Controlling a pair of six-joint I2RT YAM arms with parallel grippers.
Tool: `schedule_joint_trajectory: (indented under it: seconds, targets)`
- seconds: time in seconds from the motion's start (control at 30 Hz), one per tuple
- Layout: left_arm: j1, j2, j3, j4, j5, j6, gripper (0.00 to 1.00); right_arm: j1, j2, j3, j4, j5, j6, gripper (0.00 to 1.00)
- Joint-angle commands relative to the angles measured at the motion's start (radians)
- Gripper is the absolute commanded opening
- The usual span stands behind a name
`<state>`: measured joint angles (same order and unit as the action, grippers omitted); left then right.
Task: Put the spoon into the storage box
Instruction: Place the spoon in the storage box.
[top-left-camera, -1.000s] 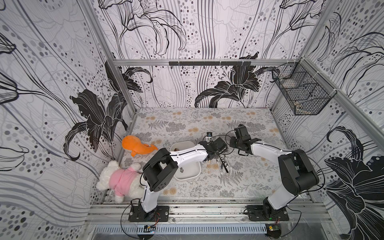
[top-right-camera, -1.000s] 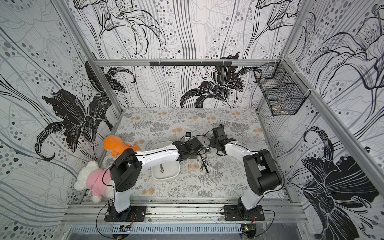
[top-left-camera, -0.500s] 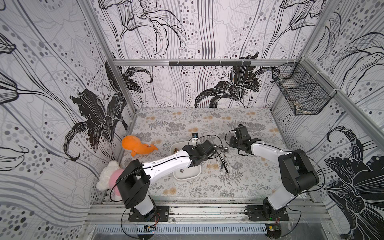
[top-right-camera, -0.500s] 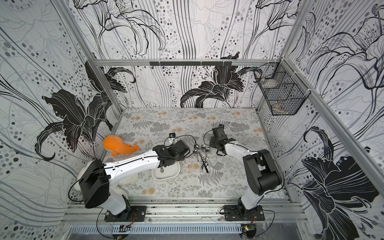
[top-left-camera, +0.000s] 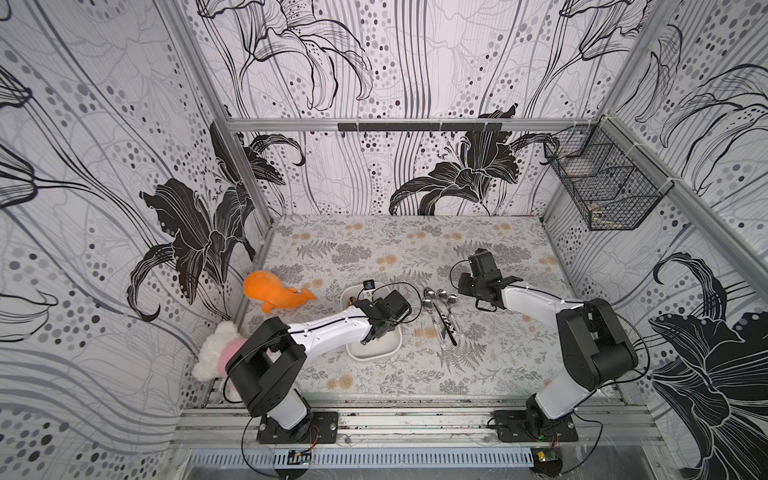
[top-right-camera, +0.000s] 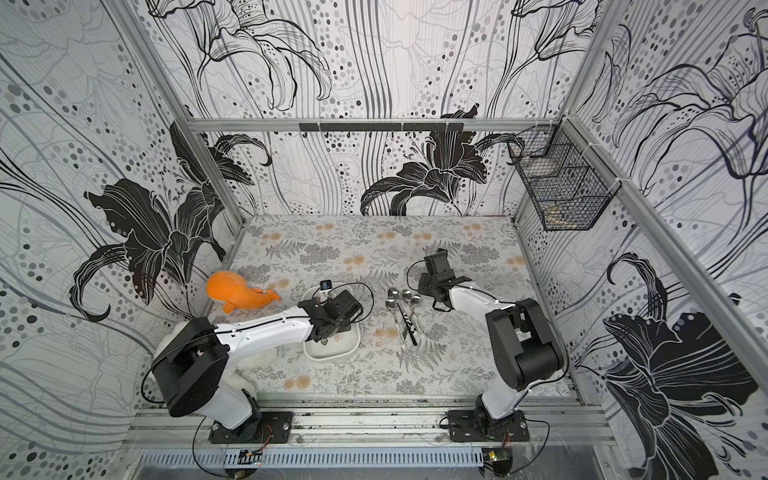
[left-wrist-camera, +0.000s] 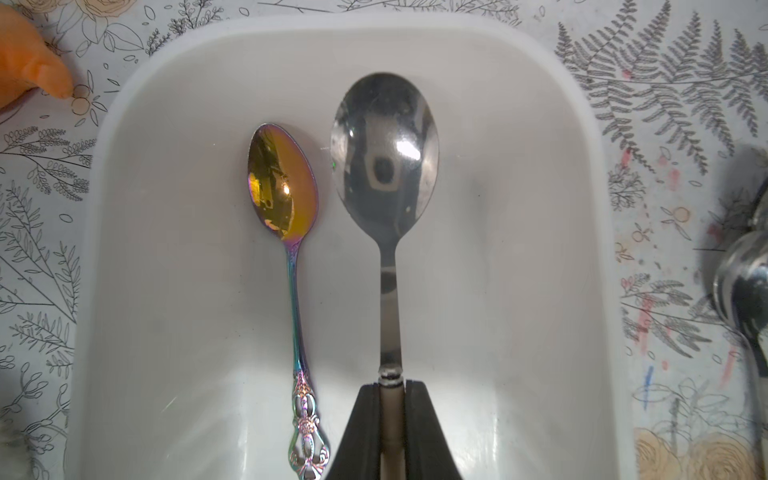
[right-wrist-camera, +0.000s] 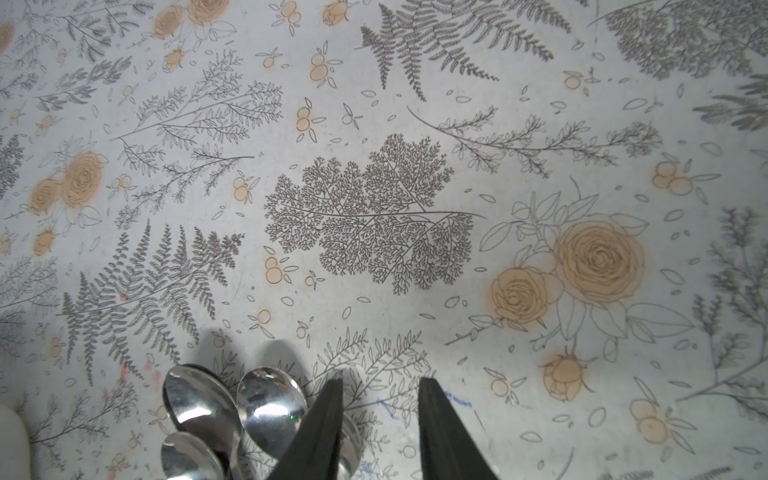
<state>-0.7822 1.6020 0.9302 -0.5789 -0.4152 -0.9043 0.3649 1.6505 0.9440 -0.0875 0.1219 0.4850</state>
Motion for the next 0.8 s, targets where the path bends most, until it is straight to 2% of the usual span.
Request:
schedule_joint_trajectory:
  seconds: [0.0,0.53,0.7,0.77]
  targets:
    - [0.029,0.047,-0.018,0.073,0.019,0.030,0.00,0.000,0.036,0.004,0.006,-0.008,0.013,0.35]
    - [0.100,0.089,-0.071,0.151,0.056,0.076,0.01,0.000,0.044,0.005,0.010,-0.025,0.009,0.38]
    - [0.102,0.062,-0.077,0.139,0.052,0.080,0.22,0.000,0.042,0.005,0.010,-0.022,0.005,0.40]
    - [0.103,0.045,-0.075,0.128,0.046,0.083,0.26,0.000,0.039,0.006,0.012,-0.024,0.003,0.40]
